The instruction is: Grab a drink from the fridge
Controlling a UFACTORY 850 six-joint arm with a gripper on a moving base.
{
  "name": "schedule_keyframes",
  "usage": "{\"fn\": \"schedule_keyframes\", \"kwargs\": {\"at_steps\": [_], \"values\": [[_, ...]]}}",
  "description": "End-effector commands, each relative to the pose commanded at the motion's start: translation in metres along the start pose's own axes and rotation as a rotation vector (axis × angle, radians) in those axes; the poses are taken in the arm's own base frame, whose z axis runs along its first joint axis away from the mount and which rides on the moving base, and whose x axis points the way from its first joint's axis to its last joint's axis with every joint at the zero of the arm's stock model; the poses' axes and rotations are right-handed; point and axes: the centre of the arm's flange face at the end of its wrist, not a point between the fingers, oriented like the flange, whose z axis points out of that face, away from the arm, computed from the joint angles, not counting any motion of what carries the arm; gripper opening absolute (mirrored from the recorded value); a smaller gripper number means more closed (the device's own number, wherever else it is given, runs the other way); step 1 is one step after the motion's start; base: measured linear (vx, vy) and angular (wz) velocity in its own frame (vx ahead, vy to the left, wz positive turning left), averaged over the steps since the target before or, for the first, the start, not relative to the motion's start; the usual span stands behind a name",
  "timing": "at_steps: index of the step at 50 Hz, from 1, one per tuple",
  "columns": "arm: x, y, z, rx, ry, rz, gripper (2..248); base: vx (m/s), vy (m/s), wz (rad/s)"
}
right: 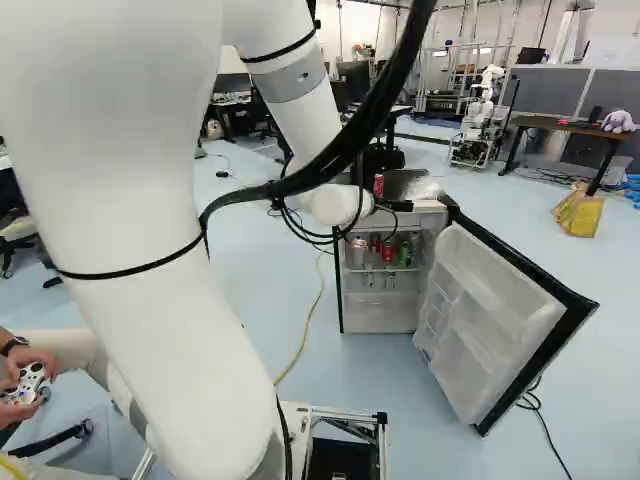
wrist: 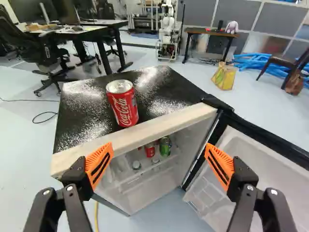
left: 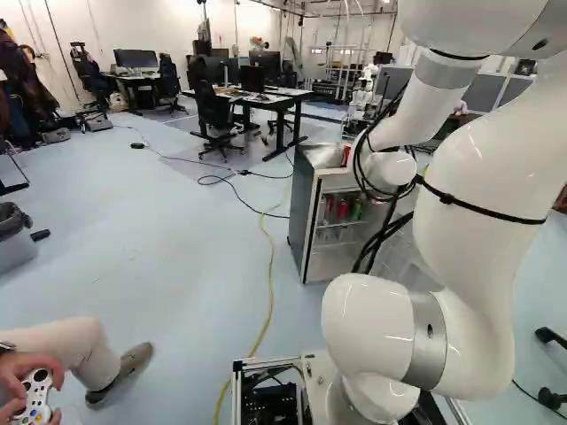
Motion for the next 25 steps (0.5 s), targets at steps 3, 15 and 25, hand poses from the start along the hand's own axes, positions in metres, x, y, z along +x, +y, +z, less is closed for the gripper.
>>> {"fn": "schedule_keyframes", "kwargs": {"at_steps": [3,15,25], "values": [[0.0,0.005,-0.002,-0.01,-0.025,0.006,247,0.0,0.0,0.0],[0.001,0.023,-0.007,-0.046,-0.122,0.027,247,0.0,0.0,0.0],[0.004,0.037,-0.008,-0.07,-0.202,0.044,247,0.0,0.0,0.0]]}}
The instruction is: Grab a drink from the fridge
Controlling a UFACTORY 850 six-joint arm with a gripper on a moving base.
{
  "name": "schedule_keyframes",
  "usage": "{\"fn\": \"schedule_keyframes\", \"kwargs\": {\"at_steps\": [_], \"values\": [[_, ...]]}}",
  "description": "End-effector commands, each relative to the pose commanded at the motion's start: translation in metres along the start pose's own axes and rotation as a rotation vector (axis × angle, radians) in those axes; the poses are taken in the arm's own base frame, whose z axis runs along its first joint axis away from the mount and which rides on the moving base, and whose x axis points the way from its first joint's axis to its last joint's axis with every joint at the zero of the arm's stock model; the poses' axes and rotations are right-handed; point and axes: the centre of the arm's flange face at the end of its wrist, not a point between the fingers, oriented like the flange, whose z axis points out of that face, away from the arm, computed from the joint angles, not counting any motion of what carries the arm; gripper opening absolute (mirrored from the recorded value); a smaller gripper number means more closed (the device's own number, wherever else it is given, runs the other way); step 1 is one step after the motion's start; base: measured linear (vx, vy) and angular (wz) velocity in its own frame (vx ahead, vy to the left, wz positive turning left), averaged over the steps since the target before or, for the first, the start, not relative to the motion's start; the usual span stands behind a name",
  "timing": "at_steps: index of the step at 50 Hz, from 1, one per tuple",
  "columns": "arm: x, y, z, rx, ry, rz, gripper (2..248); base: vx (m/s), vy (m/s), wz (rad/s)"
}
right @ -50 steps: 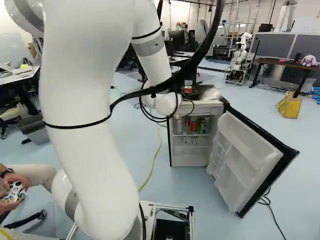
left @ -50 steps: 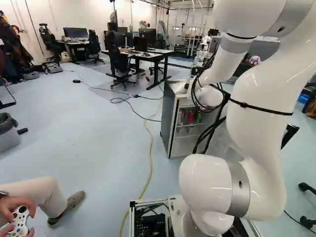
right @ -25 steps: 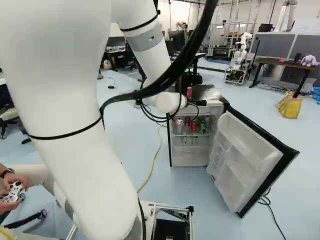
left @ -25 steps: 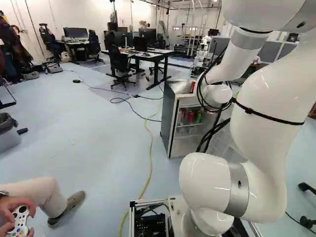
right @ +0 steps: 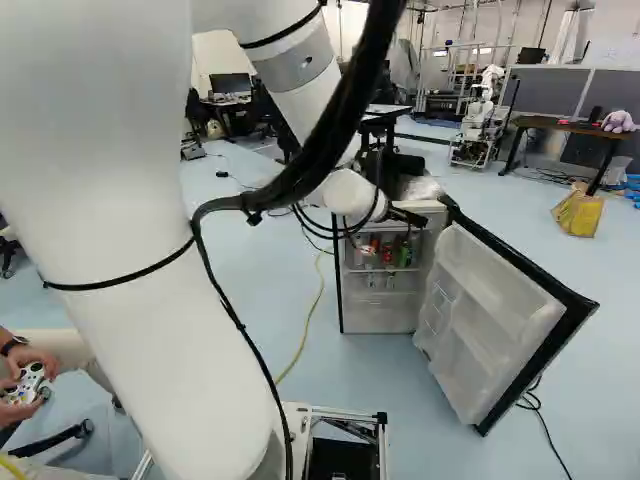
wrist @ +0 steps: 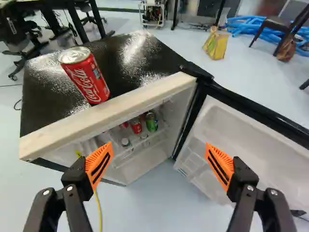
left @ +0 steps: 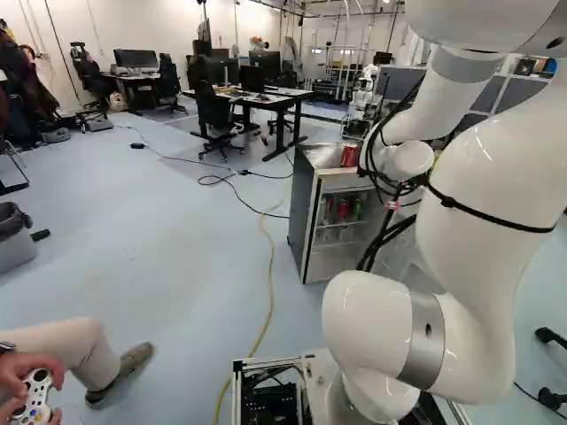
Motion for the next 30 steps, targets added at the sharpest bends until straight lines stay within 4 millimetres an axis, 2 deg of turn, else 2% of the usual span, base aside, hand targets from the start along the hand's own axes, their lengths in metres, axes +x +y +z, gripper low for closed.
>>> {"fn": "schedule_keyframes", "kwargs": {"at_steps": [30], "values": [[0.016,0.037,-0.002,-0.049,-0.236,0.012,247,0.0,0.0,0.0]]}}
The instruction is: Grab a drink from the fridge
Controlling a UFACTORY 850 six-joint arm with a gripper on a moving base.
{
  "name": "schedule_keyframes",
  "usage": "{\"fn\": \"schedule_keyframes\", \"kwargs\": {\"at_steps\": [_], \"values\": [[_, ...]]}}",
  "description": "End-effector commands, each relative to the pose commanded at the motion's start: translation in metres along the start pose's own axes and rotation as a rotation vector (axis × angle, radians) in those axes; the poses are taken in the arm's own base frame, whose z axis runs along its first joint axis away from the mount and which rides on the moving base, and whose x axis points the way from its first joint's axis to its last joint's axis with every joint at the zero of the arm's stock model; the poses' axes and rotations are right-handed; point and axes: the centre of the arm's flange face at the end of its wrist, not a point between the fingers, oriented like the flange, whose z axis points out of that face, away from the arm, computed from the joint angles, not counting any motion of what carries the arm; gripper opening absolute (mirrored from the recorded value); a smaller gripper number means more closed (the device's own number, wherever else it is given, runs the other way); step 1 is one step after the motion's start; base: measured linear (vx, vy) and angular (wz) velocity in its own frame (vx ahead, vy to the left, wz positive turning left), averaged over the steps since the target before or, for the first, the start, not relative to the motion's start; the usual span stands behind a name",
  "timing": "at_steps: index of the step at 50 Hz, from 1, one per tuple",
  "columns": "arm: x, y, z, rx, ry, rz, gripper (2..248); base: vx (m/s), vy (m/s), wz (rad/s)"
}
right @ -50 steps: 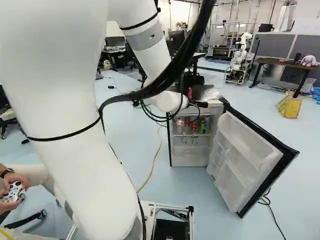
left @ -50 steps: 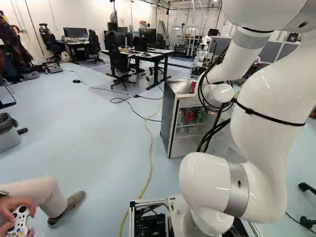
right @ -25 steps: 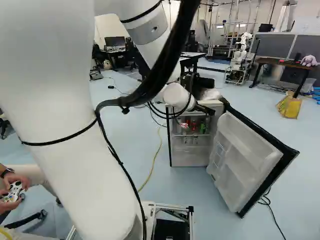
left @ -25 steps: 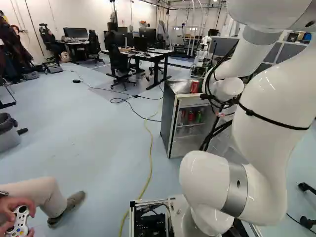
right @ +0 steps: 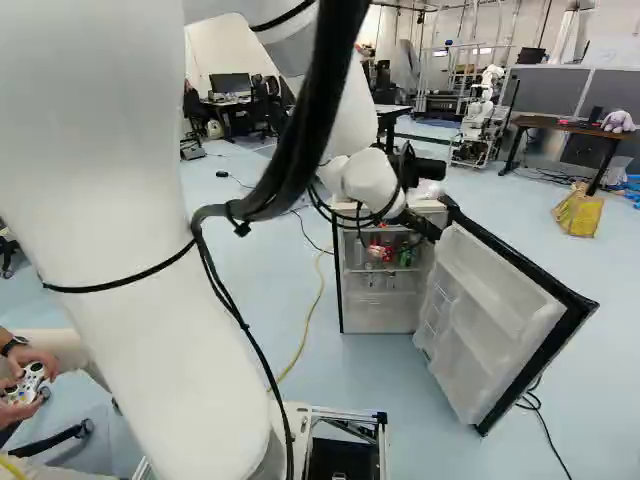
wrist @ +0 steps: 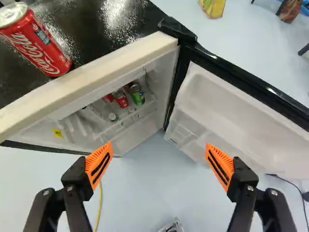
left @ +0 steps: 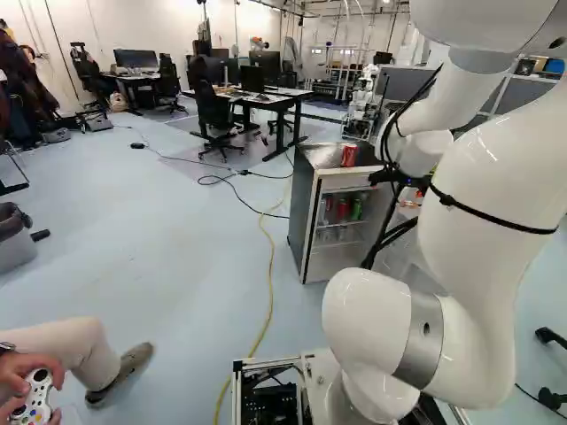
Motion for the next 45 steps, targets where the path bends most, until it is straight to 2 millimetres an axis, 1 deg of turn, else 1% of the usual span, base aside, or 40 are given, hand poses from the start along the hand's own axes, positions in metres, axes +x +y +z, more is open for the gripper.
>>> {"fn": "schedule_keyframes", "kwargs": {"at_steps": [23,45], "values": [[0.021,0.025,-0.003,-0.033,-0.176,-0.012,247,0.0,0.0,0.0],[0.042,0.049,-0.01,-0.071,-0.34,-0.019,247,0.0,0.0,0.0]]}}
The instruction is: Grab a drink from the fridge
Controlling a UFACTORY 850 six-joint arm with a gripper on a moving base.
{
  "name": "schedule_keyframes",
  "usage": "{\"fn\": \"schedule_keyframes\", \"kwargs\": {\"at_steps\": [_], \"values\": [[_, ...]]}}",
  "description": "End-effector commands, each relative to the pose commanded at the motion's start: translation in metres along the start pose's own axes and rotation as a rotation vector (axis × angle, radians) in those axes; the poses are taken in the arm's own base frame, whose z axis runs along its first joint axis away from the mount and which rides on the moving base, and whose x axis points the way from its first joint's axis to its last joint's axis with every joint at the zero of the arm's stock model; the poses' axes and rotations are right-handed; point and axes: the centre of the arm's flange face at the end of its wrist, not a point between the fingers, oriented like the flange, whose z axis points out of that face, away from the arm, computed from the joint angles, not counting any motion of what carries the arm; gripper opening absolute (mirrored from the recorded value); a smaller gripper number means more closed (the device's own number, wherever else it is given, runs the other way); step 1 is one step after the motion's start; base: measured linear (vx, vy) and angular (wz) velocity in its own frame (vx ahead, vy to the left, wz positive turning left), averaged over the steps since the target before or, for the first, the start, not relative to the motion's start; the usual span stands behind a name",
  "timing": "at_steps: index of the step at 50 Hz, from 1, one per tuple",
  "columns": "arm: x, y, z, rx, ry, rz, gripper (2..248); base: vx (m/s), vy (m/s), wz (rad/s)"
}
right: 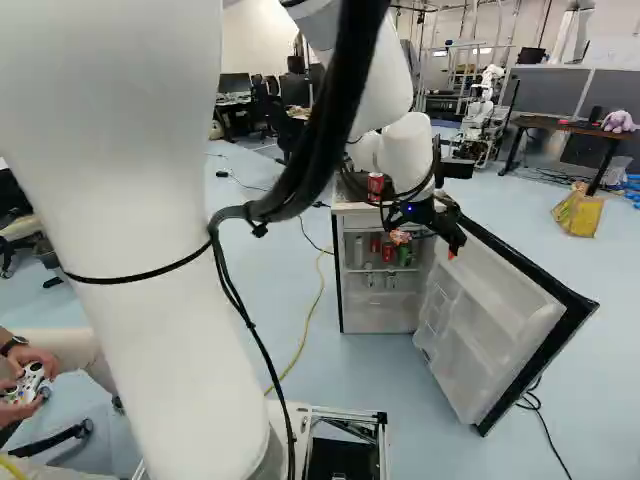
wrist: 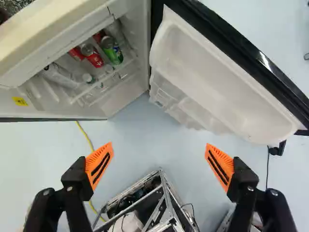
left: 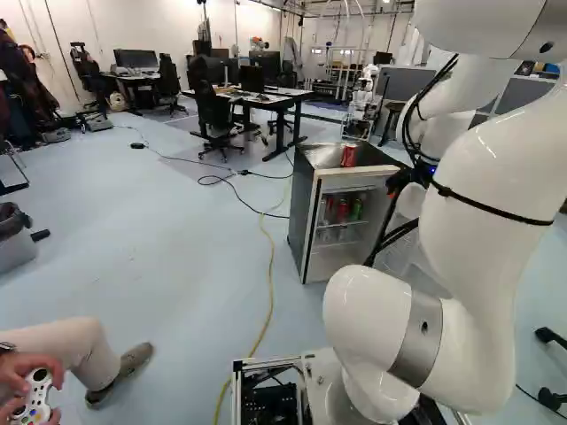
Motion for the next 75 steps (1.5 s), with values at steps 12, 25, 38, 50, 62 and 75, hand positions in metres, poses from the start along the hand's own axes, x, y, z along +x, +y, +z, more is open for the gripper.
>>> {"fn": "schedule_keyframes", "kwargs": {"at_steps": [12,25,38,50,62,75], "values": [[0.014,0.013,0.003,-0.013,-0.061,0.011,247,0.0,0.0,0.0],[0.035,0.028,0.013,-0.022,-0.057,0.031,247,0.0,0.0,0.0],[0.051,0.046,0.021,-0.032,-0.049,0.057,247,0.0,0.0,0.0],[0.063,0.064,0.028,-0.043,-0.041,0.083,247,0.0,0.0,0.0],[0.074,0.083,0.034,-0.054,-0.033,0.109,247,0.0,0.0,0.0],[0.085,0.103,0.041,-0.066,-0.023,0.135,247,0.0,0.0,0.0]]}}
